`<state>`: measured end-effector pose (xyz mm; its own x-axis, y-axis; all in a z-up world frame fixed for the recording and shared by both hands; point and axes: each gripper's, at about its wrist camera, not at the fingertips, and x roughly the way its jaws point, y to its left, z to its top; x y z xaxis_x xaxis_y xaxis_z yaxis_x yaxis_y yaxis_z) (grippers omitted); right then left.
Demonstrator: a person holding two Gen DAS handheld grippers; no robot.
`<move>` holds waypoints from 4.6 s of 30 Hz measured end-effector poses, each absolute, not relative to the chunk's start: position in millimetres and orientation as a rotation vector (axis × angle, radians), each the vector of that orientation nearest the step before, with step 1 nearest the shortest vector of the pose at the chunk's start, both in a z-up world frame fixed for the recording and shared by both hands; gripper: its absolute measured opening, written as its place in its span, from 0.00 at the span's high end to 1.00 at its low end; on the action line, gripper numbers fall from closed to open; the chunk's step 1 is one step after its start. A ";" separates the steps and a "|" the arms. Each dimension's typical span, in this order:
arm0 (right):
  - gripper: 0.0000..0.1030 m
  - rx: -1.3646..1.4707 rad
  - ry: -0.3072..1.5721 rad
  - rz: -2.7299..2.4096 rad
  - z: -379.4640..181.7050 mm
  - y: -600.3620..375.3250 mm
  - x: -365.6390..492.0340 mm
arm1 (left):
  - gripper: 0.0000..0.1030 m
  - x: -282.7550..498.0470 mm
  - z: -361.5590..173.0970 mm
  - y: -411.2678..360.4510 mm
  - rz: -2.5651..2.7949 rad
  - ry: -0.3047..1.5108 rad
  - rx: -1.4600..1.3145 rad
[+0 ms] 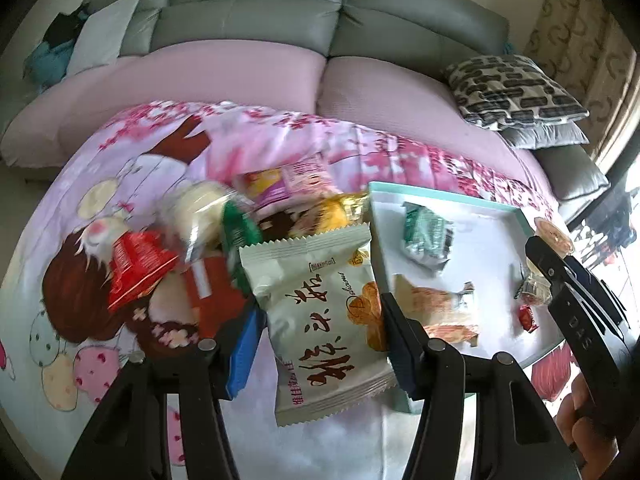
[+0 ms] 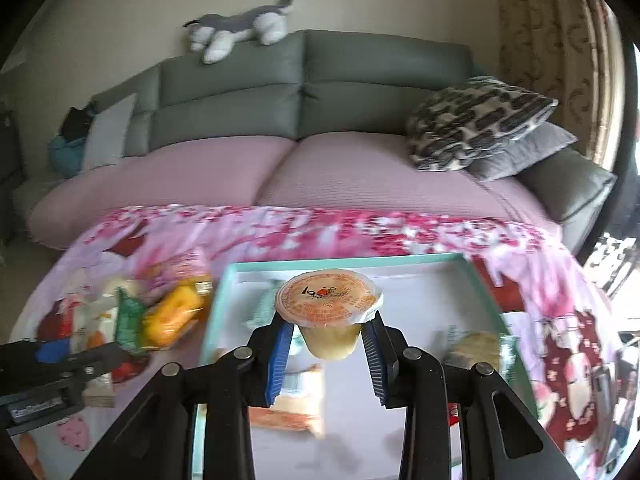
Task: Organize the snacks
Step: 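Lift both held items and carry them over the teal-rimmed tray, then open the left tool to drop the white packet while the right tool lowers and releases the cup, then withdraw both tools from the tray back to the snack pile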
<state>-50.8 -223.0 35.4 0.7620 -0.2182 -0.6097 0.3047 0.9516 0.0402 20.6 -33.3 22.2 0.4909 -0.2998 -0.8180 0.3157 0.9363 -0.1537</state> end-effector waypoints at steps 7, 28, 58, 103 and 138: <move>0.65 0.228 0.658 -0.399 27.1 -269.3 -52.5 | 0.43 30.2 27.8 -79.4 -0.432 0.974 0.094; 0.64 0.424 0.696 -0.549 -1.5 -350.4 -63.3 | 0.43 48.6 12.8 -207.9 -0.628 0.908 0.222; 0.29 0.391 0.728 -0.529 -2.0 -343.2 -54.7 | 0.26 63.7 12.1 -189.5 -0.519 0.951 0.173; 0.00 0.428 0.717 -0.520 -5.7 -343.7 -55.2 | 0.00 69.5 27.7 -161.1 -0.482 0.779 0.070; 0.00 0.360 0.644 -0.299 13.1 -269.2 -24.7 | 0.00 79.8 60.1 -27.4 -0.275 0.710 -0.031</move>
